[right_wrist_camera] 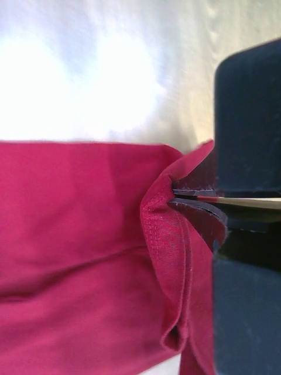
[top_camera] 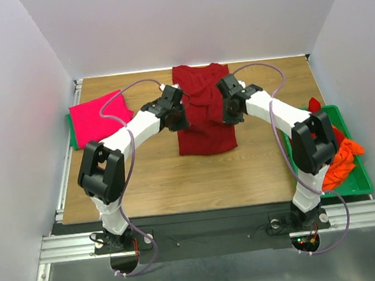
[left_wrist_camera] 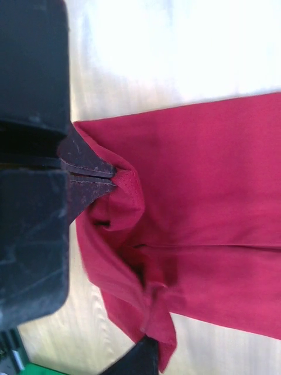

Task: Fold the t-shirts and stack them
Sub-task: Fold the tshirt

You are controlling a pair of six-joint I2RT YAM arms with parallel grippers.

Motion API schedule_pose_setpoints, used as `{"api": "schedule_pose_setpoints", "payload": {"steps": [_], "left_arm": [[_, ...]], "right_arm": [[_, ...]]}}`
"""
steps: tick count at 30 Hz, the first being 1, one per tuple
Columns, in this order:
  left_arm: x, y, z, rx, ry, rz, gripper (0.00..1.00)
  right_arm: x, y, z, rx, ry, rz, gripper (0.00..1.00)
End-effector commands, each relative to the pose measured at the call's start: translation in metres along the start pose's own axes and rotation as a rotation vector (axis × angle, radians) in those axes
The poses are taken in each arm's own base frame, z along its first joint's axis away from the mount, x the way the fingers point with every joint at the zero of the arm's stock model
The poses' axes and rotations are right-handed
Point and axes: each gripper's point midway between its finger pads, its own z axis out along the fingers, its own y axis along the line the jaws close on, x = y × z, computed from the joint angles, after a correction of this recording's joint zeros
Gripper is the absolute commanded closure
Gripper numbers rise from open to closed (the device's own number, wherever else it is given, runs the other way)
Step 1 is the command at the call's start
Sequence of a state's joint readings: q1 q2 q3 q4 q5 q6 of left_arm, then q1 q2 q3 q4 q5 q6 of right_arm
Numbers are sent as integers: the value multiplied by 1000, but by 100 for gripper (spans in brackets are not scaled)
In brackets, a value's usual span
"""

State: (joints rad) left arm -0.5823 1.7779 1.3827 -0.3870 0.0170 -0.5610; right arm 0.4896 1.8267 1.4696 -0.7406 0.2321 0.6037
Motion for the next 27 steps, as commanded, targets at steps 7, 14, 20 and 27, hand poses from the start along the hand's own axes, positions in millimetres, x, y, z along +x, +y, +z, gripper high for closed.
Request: {"api": "schedule_pose_setpoints", "payload": {"steps": [7,14,20,27], "left_arm": [[-69,-5,30,27,-43,-27,100],[-92,-3,58,26,-28,-50,100],[-109,1,70,29,-42,-82,100],[-106,8,81,23,-21,-112,100]], "right_arm": [[-75,-2,41,-5,-52,1,100],[-96,-4,66,-18,-43,16,100],[-109,-2,74,-26,-53,3,100],[-107,-7,86,-10,-32,-3,99]]}}
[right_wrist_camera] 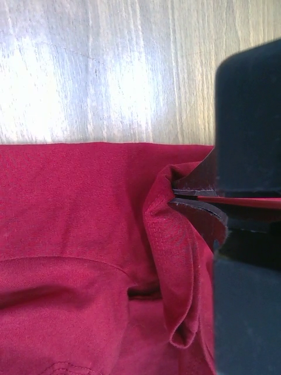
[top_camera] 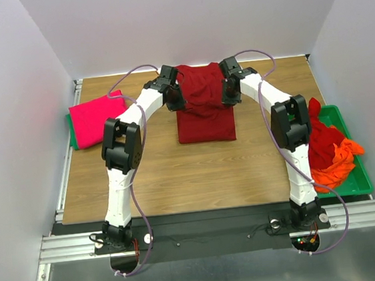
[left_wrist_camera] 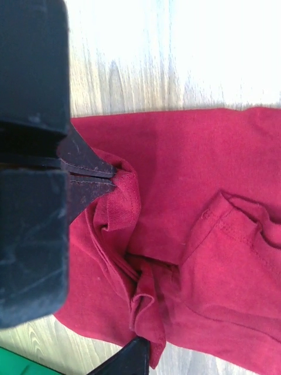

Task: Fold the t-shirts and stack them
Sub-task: Fold the tshirt

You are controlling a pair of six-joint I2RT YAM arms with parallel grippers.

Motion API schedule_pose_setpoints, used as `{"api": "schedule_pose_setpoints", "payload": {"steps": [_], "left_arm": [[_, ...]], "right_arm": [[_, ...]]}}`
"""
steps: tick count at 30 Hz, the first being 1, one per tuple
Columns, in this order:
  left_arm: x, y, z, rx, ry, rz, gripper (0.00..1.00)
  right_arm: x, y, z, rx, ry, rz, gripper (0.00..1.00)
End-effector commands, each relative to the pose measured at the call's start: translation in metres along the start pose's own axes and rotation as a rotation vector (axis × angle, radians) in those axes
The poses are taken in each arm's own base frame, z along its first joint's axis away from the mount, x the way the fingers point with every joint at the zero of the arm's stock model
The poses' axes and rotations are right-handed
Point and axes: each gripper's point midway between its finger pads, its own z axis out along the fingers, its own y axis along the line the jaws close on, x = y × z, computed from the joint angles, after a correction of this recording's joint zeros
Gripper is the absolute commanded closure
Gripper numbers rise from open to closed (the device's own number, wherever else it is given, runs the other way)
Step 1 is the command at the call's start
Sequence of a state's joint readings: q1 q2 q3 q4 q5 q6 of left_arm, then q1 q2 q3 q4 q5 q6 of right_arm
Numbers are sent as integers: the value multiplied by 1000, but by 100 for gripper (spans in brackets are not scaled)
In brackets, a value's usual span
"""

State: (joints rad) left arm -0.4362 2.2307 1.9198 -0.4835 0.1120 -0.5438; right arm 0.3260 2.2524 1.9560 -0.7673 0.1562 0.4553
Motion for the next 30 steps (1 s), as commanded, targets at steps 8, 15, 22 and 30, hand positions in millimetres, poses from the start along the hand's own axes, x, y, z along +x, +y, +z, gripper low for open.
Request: {"api": "schedule_pose_setpoints", "payload": {"steps": [8,15,22,30], "left_arm": [[-33,-15,-12,42,-68,-23,77],[-87,-32,-76,44,-269,-6,2],[-36,-14,-89,55,-177,37,2],[53,13,-81,105,-56,19,11]], "right_arm": [[-38,3,-17,-49,-72,11,77],[-87,4,-83,-118,-215,36,18],[-36,-12,-106,-153,-123,4,22],[44,-25,-107,-247,-14,-13,40]]}}
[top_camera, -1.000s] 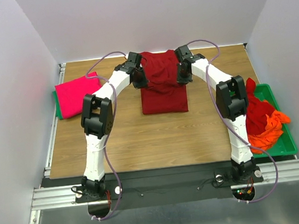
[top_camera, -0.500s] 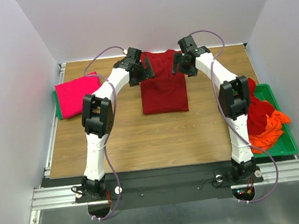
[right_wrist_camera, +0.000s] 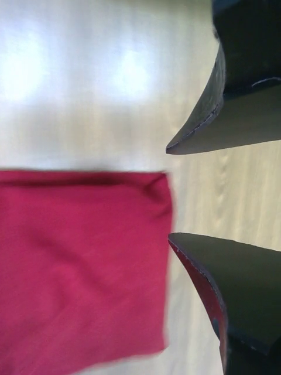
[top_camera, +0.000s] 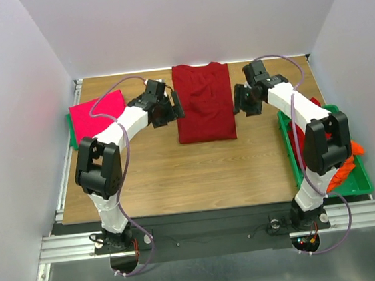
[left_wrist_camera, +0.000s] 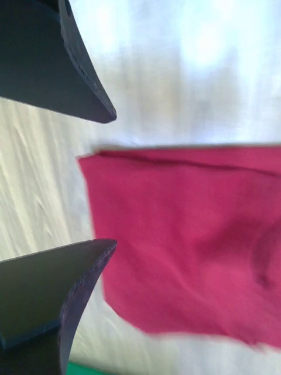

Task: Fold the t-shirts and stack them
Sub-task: Fold the tshirt

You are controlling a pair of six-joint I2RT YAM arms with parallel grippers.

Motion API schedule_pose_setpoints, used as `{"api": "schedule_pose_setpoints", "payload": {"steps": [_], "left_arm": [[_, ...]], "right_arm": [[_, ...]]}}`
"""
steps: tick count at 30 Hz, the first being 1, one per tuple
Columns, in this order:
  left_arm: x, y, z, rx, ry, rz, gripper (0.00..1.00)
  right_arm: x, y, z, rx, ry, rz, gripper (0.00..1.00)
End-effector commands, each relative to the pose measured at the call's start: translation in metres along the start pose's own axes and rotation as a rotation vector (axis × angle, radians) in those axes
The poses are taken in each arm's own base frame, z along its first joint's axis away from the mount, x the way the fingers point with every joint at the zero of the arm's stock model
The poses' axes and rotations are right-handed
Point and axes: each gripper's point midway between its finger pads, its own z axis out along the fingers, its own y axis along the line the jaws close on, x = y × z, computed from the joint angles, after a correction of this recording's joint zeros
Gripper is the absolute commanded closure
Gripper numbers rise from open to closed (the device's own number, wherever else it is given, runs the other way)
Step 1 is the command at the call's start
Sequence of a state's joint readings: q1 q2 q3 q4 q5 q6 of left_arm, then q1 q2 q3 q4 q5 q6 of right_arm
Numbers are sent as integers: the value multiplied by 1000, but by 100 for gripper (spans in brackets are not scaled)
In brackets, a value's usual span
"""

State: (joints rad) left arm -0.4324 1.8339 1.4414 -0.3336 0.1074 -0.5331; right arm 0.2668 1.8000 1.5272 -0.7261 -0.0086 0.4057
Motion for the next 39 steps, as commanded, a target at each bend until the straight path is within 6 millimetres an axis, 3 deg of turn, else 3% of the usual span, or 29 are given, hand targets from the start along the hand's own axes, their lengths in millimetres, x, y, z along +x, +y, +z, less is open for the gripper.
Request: {"api": "schedule_pose_setpoints", "payload": {"steps": [1,4,8,11,19,29,39], "left_arm": [[22,-11,-5,78,12,7,12],[35,-14,0,70,31,24,13],[30,-34,2,96,14,36,12],[34,-37,10,82,24,40,10],[49,-16,20,-18,52,31,13],[60,-10,35,-53,97,52,14],[66,-1,39,-94,121,72,14]], "right_arm": [[24,7,-1,-100,13,-25,41],[41,5,3,-126,35,-36,44],[51,0,12,-128,46,-55,46],[58,-1,21,-137,64,-74,47],[52,6,30,-176,56,-115,50],[53,14,53,-213,96,-139,57],[57,18,59,-244,121,-154,60]]}}
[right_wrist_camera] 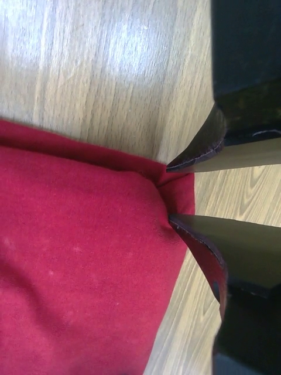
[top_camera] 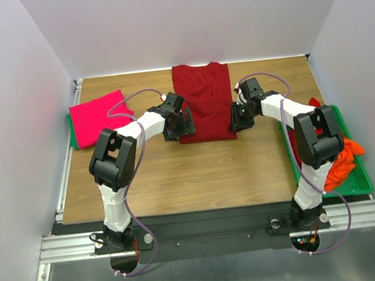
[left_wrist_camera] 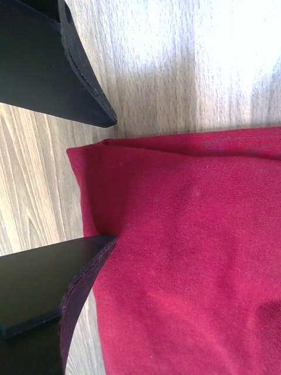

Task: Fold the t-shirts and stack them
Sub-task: Fold the tshirt

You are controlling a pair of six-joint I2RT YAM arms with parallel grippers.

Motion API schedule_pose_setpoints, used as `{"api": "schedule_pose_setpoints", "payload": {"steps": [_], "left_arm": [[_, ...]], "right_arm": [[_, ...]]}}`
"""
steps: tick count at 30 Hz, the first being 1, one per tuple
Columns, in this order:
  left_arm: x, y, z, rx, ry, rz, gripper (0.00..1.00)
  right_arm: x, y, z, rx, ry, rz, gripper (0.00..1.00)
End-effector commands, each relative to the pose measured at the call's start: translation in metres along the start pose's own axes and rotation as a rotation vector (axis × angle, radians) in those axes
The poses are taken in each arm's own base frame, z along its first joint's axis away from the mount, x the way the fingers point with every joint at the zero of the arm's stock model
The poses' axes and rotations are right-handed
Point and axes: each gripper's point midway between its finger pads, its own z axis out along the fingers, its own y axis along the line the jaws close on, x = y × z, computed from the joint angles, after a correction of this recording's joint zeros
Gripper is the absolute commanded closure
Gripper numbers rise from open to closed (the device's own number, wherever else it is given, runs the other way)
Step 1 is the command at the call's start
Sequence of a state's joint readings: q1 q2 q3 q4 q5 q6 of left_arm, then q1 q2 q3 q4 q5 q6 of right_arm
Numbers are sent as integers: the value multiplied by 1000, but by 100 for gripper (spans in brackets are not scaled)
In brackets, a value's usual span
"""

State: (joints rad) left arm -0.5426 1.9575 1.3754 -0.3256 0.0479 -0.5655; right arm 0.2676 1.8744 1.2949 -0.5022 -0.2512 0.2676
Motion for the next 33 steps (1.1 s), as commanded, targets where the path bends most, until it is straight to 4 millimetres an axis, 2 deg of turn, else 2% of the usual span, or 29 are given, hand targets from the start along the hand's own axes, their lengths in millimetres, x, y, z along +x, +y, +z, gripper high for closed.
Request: {"api": "schedule_pose_setpoints", "payload": {"steps": [1,7,17,21,23,24,27,30,33], "left_arm": [[-14,-6,-9,0,-35,19,14],[-10,-6,-6,4,-21,18,14],[-9,-8,-7,10,-18,18,14],[-7,-6,-7,4,-15,16,14],[-6,-5,-6,4,-12,16,14],[-4,-4,-4,-1,-6,16,14],[0,-1,0,-10,7,11,15],[5,3,5,-24,24,5,21],[10,7,7,-40,38,4,22]], "right_arm": [[-14,9,1,-42,-37,-34,60],[-4,10,2,-62,-13,-41,63],[4,7,18,-76,37,-32,65],[9,6,17,-71,43,-32,74],[10,2,15,-55,38,-29,86],[8,1,11,-40,25,-31,98],[13,-2,8,-21,24,-24,100],[18,-6,2,6,18,-13,100],[22,-9,-6,28,5,6,100]]}}
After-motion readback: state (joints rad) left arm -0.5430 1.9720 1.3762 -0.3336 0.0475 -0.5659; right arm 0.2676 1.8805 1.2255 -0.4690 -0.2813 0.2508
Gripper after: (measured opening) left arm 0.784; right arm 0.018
